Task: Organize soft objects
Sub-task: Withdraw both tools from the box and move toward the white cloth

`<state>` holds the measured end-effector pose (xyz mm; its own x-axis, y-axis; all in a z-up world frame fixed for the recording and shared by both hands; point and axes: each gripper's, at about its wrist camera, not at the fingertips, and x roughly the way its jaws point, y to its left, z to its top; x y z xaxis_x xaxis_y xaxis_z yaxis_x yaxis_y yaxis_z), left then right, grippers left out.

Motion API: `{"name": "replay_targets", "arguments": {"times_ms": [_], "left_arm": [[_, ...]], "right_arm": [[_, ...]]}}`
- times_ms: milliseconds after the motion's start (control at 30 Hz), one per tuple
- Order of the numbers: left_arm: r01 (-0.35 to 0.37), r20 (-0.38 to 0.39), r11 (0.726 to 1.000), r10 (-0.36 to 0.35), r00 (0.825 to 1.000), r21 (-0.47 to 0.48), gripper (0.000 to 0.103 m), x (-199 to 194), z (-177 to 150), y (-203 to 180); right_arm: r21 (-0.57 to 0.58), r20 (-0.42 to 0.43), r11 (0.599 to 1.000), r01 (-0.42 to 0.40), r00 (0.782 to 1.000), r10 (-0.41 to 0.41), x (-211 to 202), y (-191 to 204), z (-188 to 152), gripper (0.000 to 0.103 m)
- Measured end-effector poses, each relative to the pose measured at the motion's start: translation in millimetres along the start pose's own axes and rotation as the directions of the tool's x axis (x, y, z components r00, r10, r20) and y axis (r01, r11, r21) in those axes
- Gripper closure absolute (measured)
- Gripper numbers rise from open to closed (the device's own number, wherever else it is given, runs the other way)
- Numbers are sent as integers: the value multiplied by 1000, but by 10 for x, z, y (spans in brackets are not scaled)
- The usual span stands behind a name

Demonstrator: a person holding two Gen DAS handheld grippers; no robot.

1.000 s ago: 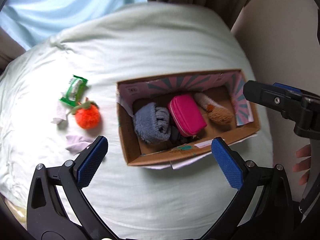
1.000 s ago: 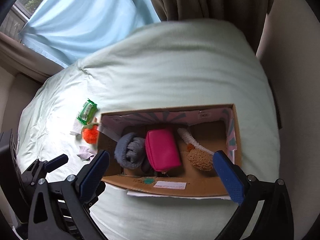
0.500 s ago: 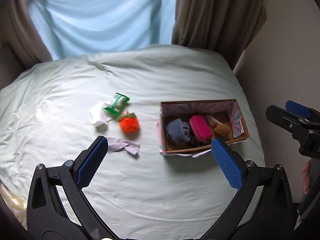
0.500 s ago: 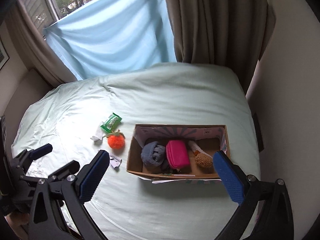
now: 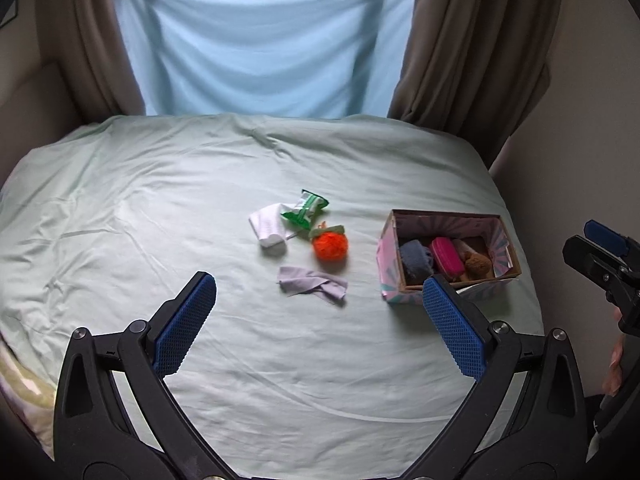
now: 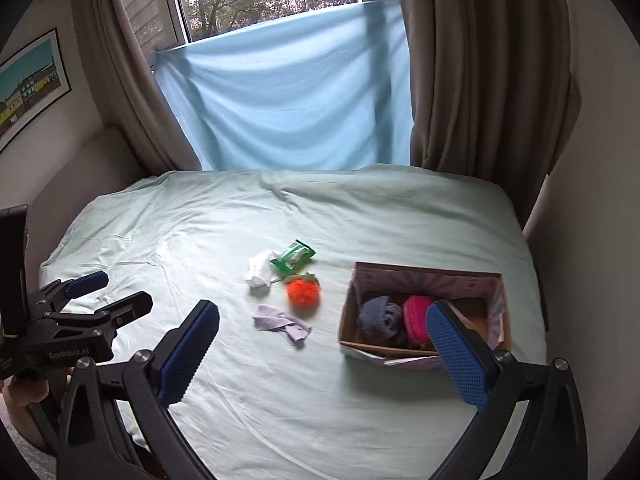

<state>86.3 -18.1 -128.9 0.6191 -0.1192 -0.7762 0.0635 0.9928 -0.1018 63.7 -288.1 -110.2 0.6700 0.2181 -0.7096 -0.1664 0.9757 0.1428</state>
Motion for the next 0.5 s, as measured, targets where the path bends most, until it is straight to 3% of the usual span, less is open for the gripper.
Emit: {"name": "replay_targets", "arguments": {"times_ms": [267,500], "left_arm": [[48,-5,999,-48,999,16,0,96,111,601],[111,-43,993,-110,993,26,0,417,259,1042]], "right_arm": [[25,33,1000,9,999,-10,226,545,-25,0],[37,55,998,42,997,-44,547,935,15,0]]}}
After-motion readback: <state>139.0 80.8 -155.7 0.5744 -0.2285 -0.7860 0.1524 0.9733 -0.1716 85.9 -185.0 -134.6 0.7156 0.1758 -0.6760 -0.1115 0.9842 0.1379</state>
